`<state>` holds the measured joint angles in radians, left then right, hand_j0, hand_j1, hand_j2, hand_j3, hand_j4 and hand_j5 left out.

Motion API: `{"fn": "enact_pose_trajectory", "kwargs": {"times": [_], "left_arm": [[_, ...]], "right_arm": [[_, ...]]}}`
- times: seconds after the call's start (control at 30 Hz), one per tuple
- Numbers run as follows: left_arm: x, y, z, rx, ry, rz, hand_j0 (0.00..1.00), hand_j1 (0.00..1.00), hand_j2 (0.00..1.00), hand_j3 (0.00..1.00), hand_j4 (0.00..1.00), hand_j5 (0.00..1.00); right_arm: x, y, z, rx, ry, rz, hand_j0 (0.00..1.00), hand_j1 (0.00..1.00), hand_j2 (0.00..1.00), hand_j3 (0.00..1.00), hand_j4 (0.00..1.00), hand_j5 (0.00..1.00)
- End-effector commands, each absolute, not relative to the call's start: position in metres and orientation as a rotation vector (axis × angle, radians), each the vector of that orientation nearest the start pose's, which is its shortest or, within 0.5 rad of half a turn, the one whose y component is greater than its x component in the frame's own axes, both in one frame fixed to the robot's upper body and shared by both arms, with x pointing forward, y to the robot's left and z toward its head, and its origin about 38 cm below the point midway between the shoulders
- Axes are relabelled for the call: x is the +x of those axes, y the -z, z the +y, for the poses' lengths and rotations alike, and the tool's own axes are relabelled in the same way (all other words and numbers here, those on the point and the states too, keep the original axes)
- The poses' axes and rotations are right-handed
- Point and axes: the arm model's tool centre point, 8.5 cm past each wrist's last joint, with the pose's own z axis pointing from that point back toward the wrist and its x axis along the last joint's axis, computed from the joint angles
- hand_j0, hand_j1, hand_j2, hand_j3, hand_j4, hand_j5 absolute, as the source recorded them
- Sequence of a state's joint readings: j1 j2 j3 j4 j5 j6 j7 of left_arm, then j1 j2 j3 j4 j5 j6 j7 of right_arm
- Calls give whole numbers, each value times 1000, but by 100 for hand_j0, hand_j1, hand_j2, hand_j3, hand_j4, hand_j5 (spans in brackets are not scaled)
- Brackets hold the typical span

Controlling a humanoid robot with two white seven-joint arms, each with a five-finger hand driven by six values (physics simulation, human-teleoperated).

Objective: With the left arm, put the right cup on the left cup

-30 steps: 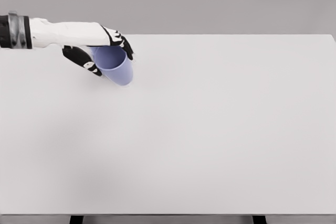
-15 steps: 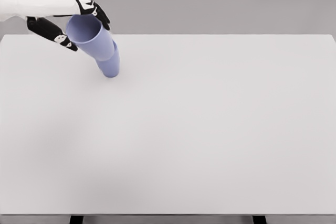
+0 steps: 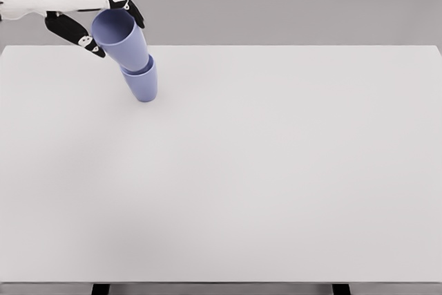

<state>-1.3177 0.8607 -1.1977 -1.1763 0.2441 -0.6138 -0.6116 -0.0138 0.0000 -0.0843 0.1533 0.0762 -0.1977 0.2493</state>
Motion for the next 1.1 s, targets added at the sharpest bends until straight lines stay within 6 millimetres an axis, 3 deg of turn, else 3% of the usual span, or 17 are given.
{"fn": "enact_pose_trajectory", "kwargs": {"times": [0.0, 0.17, 1.0, 1.07], "left_arm": [[499, -353, 301, 199, 1936, -1538, 58, 58, 58, 58, 58, 58], [511, -347, 301, 207, 1909, -1522, 58, 58, 58, 58, 58, 58], [525, -334, 310, 220, 1854, -1485, 58, 58, 58, 58, 58, 58], [529, -331, 304, 210, 1850, -1485, 58, 58, 58, 58, 58, 58]], "right_arm": [[-23, 256, -246, 174, -1, -59, 100, 100, 100, 100, 100, 100], [-23, 256, -246, 174, -1, -60, 100, 100, 100, 100, 100, 100], [-23, 256, -246, 173, -1, -61, 100, 100, 100, 100, 100, 100], [-23, 256, -246, 173, -1, -61, 100, 100, 100, 100, 100, 100]]}}
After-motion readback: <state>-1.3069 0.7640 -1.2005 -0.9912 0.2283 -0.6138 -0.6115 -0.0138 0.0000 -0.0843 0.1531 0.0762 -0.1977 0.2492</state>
